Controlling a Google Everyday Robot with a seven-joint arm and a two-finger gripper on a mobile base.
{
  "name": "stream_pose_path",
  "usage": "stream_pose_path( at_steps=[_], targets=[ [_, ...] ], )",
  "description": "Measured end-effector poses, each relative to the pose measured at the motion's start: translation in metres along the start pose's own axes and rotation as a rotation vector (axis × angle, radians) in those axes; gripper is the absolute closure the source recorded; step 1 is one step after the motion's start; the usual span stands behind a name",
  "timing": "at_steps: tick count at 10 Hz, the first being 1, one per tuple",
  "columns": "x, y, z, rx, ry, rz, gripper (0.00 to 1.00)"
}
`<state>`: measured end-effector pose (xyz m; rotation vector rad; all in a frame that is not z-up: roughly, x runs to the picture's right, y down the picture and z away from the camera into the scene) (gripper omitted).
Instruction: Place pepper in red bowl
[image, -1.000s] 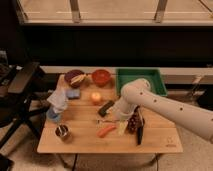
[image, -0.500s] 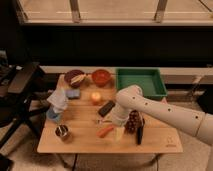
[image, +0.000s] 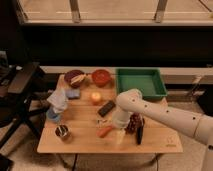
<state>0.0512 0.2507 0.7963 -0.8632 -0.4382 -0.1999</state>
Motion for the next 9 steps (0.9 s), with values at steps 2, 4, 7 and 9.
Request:
stream_pose_path(
  at_steps=[2, 4, 7, 9],
  targets=[
    [0.001, 0.002, 0.002, -0.009, -0.003, 0.008, 0.58],
    [0.001, 0.003, 0.005, -0.012, -0.008, 0.025, 0.79],
    [0.003, 0.004, 0.001, -0.003, -0.003, 0.051, 1.00],
    [0.002, 0.000, -0.020, 0.040, 0.011, 0.068, 1.00]
  ],
)
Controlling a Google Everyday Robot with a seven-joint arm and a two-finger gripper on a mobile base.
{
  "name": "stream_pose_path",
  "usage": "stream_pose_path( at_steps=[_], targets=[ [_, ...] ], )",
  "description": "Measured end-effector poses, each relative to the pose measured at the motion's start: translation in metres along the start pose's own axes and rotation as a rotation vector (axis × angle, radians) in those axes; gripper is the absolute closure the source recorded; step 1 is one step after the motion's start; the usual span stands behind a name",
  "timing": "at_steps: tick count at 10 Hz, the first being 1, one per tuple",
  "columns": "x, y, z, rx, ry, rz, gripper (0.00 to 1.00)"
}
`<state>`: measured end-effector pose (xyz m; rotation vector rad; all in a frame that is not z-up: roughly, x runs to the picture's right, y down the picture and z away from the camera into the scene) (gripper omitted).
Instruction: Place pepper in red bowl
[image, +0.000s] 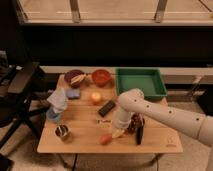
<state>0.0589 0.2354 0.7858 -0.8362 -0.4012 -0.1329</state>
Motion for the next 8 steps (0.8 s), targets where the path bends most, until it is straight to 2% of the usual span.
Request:
stream_pose_path(
  at_steps=[3, 4, 5, 6, 7, 8],
  targets=[
    [0.001, -0.015, -0.065, 0.096, 0.013, 0.044, 1.00],
    [0.005, -0.027, -0.085, 0.142, 0.020, 0.061, 1.00],
    [0.011, -0.047, -0.111, 0.238, 0.039, 0.088, 1.00],
    [0.018, -0.058, -0.129, 0.304, 0.047, 0.112, 1.00],
    [0.022, -0.065, -0.141, 0.346, 0.050, 0.125, 1.00],
    [0.022, -0.065, -0.141, 0.348, 0.049, 0.125, 1.00]
  ],
)
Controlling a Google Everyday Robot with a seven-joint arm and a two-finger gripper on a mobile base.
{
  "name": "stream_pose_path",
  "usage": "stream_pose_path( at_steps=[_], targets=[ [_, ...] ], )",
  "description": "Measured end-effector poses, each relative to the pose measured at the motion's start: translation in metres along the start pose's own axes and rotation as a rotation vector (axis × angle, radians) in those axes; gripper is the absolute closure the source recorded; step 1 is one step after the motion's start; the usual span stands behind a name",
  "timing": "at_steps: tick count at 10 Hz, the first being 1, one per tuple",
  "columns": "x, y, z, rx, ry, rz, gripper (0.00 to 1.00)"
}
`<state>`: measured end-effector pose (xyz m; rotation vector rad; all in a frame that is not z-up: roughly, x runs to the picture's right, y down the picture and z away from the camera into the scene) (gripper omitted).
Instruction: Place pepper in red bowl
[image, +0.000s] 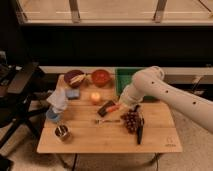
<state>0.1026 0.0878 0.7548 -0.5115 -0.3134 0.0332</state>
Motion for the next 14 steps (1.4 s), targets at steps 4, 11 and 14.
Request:
stream_pose_path(
  at_steps=[4, 11, 14],
  targets=[
    [0.000, -0.003, -0.001, 0.011, 0.004, -0.004, 1.00],
    [-0.012, -0.125, 0.003, 0.126, 0.033, -0.064, 1.00],
    [-0.011, -0.132, 0.003, 0.133, 0.038, -0.063, 1.00]
  ],
)
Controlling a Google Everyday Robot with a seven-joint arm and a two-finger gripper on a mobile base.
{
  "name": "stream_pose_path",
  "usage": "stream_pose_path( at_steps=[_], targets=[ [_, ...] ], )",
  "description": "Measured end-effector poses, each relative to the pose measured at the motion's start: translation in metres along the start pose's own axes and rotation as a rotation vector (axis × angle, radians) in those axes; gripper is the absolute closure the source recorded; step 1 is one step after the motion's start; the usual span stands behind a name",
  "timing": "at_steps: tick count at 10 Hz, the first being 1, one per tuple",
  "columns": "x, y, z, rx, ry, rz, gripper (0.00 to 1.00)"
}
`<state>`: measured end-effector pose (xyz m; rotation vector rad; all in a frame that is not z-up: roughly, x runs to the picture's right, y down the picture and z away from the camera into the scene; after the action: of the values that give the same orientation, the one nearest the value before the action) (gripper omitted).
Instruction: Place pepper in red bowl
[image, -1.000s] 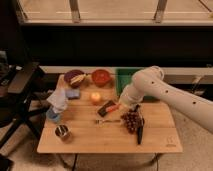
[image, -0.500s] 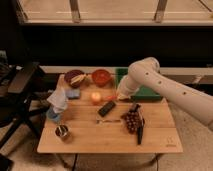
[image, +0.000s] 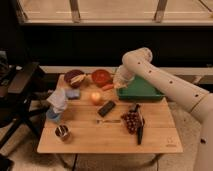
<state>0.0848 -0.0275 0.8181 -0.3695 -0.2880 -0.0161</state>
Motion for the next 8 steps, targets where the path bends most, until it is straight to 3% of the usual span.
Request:
stream_pose_path(
  at_steps=[2, 4, 8],
  targets=[
    [0.002, 0.000, 0.000, -0.001, 0.001, 0.003, 1.00],
    [0.002, -0.011, 0.000, 0.029, -0.017, 0.007, 1.00],
    [-0.008, -0.090, 0.018, 0.108, -0.052, -0.033, 1.00]
  ],
)
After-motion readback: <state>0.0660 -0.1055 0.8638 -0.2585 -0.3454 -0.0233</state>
